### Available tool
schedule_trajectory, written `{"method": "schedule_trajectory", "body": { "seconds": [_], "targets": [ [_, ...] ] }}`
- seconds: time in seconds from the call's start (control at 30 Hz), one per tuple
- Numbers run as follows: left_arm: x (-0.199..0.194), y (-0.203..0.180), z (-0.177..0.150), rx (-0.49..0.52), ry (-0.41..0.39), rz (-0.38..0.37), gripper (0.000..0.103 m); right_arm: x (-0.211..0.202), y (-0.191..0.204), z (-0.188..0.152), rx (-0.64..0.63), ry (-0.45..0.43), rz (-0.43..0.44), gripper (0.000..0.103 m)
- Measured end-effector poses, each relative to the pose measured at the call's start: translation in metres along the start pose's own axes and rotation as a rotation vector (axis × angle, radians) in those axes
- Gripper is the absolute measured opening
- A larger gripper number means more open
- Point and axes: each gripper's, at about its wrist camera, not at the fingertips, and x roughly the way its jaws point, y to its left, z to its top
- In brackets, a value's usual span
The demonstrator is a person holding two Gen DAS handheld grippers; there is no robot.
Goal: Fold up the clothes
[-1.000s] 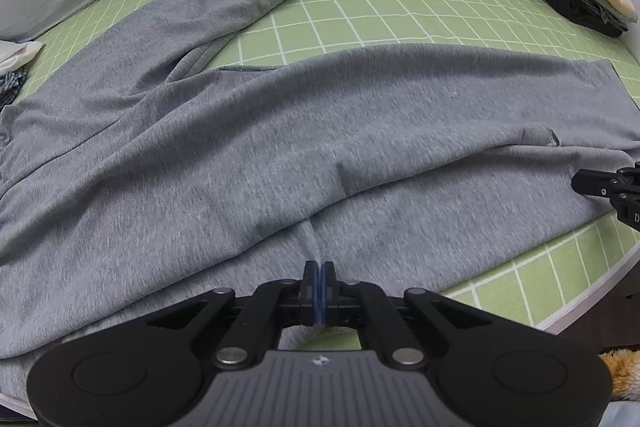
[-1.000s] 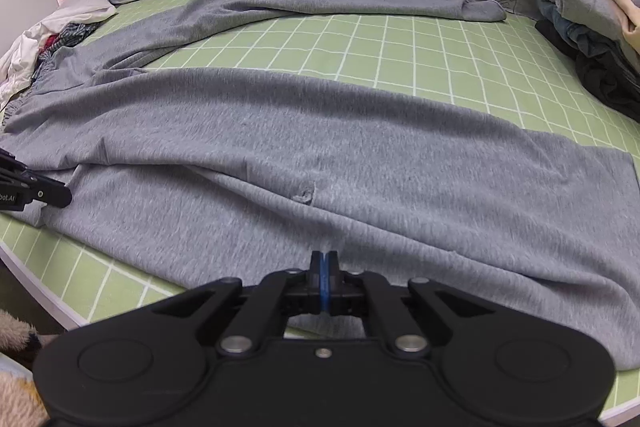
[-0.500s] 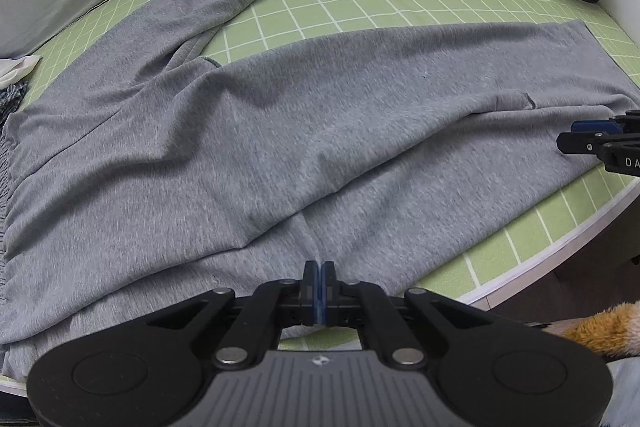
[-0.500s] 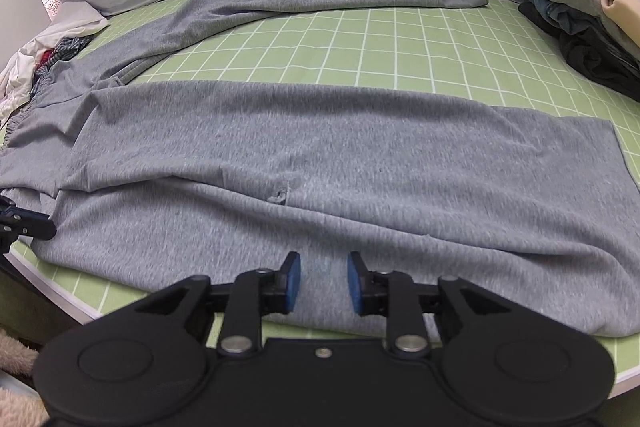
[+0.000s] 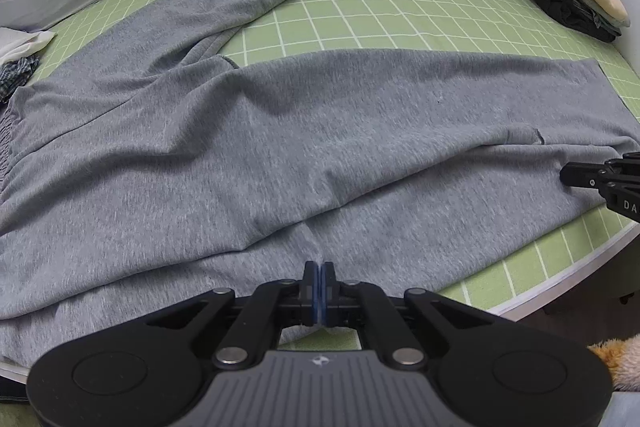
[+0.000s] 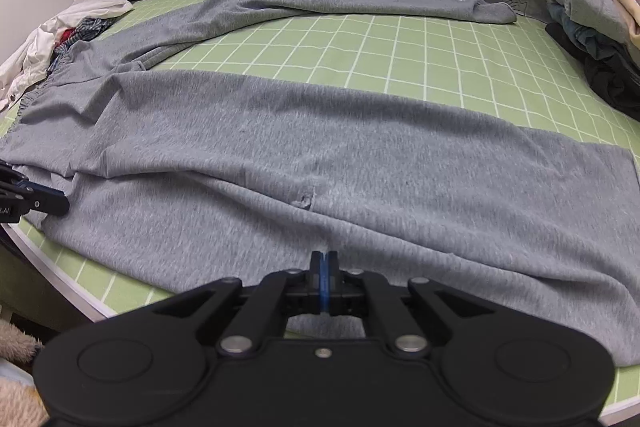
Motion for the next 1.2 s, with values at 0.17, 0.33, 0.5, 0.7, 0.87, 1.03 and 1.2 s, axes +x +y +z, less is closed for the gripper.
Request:
{"method": "schedule_trajectory", "body": {
  "seconds": [0.17,0.33,0.5,0.7,0.87,1.03,1.2],
  "targets": [
    [-0.026,0.002,0.000,0.029,-0.059,-0.031,0.001,-0.032,-0.006,0.003,0.022,-0.063,0.002,0.000],
    [-0.037,0.006,-0.004,0.042,-0.052,-0.066,0.001,-0.037,-0.010,0.000,0.039,-0.047,-0.012,0.000],
    [-0.021,-0.005,-0.009,0.084,-0.002,-0.053,0.001,-0.019,-0.006,0.001,0.025,-0.021,0.001,0.004],
    [-0.011,-0.017,-0.016,0.151,0.039,-0.056,0.000,-0.001,0.005,0.010,-0.024,-0.029,-0.020,0.021],
    [-0.008,-0.016,-0.024,0.141,0.085,-0.063,0.000,0.005,-0.004,0.022,0.023,-0.050,-0.060,0.025],
    [-0.007,-0.010,-0.029,0.115,0.122,-0.081,0.000,0.012,-0.018,0.025,0.072,-0.034,-0.084,0.025],
    [-0.002,-0.012,-0.034,0.135,0.182,-0.134,0.000,0.015,-0.023,0.021,0.085,-0.018,-0.107,0.026]
  ]
}}
